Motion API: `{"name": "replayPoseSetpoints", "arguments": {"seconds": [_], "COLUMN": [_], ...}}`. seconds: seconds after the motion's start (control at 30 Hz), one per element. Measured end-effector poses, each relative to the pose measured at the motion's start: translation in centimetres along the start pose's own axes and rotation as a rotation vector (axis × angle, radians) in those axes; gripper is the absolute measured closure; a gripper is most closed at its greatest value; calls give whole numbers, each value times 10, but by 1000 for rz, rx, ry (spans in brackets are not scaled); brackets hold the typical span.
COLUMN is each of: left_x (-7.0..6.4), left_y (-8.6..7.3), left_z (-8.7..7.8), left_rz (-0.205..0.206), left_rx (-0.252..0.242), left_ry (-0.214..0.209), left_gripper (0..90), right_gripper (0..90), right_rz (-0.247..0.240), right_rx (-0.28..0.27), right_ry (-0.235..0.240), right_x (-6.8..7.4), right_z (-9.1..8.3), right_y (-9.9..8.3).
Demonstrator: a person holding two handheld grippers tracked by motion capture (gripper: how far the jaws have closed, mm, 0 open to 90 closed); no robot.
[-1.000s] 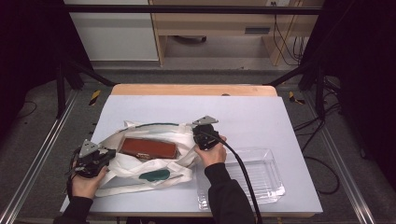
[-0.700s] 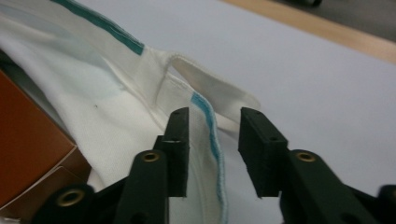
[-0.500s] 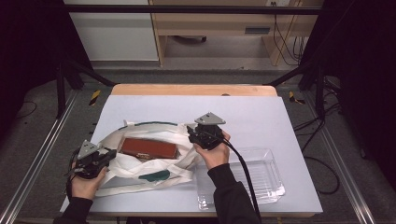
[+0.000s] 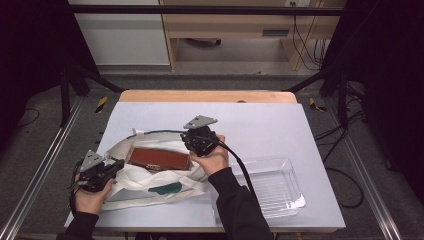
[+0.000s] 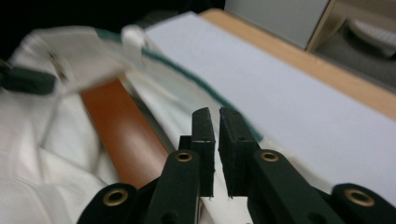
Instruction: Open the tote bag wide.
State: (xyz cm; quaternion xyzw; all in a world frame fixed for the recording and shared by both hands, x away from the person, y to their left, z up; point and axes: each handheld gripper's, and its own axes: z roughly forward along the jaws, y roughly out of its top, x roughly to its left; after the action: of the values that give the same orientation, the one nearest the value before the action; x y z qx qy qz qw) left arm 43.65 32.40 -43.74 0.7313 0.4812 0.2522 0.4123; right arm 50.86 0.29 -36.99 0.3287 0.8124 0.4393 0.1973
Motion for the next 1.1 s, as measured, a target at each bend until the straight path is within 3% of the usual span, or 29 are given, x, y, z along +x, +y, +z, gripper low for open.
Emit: {"name": "replayPoseSetpoints", "arguments": {"seconds": [0.13, 0.3, 0.47, 0.57, 0.67, 0.77, 0.87, 0.97, 1.1], "left_x": [0, 0, -1, -2, -2, -2, -2, -2, -1], "left_y": [0, 0, -1, -2, -2, -2, -2, -1, 1], "left_z": [0, 1, 4, 7, 7, 7, 6, 3, -6], "left_rz": [-1, 1, 8, 15, 17, 14, 14, 2, -20], "left_rx": [-2, 4, 21, 38, 38, 41, 34, 12, -34], "left_ry": [-2, -3, -4, -2, -3, -6, -6, -8, -5], "left_gripper": [900, 900, 900, 900, 900, 900, 900, 894, 836], "right_gripper": [854, 900, 900, 900, 900, 900, 900, 830, 705], "right_rz": [-12, 0, -12, 0, 22, 27, 6, 45, 43], "right_rx": [96, 171, 193, 232, 284, 318, 295, 204, 90], "right_ry": [-11, 34, 67, 24, -61, -94, -98, -70, -22], "right_x": [-4, -7, -4, -4, -8, -8, -6, -7, -6], "right_z": [25, 36, 40, 44, 49, 51, 50, 41, 21], "right_y": [-20, -31, -33, -36, -39, -38, -38, -38, -29]}}
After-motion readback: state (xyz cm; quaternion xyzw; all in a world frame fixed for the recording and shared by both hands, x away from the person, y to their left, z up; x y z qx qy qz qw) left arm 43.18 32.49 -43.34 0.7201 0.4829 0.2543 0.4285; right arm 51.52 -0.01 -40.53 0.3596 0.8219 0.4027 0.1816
